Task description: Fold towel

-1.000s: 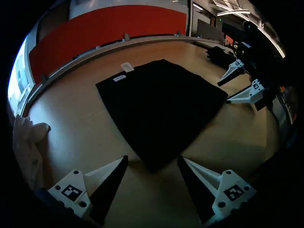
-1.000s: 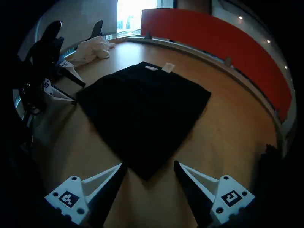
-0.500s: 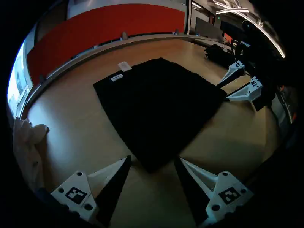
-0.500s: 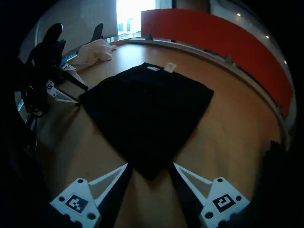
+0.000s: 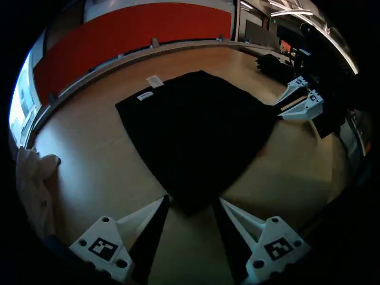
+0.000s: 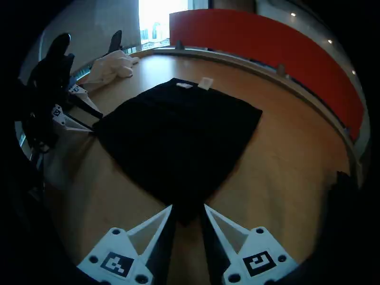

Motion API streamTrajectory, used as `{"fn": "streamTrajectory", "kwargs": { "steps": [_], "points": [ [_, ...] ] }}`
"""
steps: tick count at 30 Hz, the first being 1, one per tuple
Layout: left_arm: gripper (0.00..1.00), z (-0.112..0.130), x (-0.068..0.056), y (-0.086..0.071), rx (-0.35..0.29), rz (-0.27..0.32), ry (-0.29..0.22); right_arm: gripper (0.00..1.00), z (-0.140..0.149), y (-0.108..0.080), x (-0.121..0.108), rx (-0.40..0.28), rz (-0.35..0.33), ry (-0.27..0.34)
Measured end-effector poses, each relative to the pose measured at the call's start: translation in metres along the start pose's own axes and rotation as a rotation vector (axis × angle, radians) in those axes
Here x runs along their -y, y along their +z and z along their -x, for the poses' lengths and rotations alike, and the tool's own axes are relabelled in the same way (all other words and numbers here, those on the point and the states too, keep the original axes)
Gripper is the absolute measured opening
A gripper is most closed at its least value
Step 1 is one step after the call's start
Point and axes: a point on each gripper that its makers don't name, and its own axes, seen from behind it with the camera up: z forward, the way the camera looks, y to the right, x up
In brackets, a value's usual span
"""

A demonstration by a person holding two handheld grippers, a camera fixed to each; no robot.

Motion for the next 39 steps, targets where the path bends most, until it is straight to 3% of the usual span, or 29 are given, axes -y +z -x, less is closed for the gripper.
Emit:
{"fn": "streamTrajectory", "kwargs": {
  "steps": [6,8,10,14,20,26,39],
  "points": [
    [0.49,-0.002,-0.003,0.001,0.006,-0.006,-0.009,0.32,-0.001,-0.001,0.0,0.005,0.002,0.002],
    [0.44,-0.002,-0.002,0.001,0.008,-0.008,-0.014,0.27,0.0,-0.001,0.001,0.006,-0.002,0.001],
    [0.27,-0.002,0.0,0.001,0.009,-0.016,-0.02,0.21,0.0,-0.001,0.003,0.008,-0.008,-0.003],
    [0.16,-0.004,0.003,0.002,0.012,-0.032,-0.04,0.18,0.0,-0.001,0.007,0.011,-0.019,-0.016],
    [0.12,-0.006,0.004,0.0,0.02,-0.034,-0.083,0.17,-0.006,-0.003,0.009,-0.005,-0.012,-0.025],
    [0.1,-0.014,0.001,-0.006,0.012,-0.018,-0.114,0.17,-0.019,-0.011,0.005,-0.044,0.002,0.007],
    [0.1,-0.049,0.005,-0.042,-0.045,-0.052,-0.12,0.17,-0.058,-0.047,0.003,-0.122,0.036,-0.002]
  ]
}}
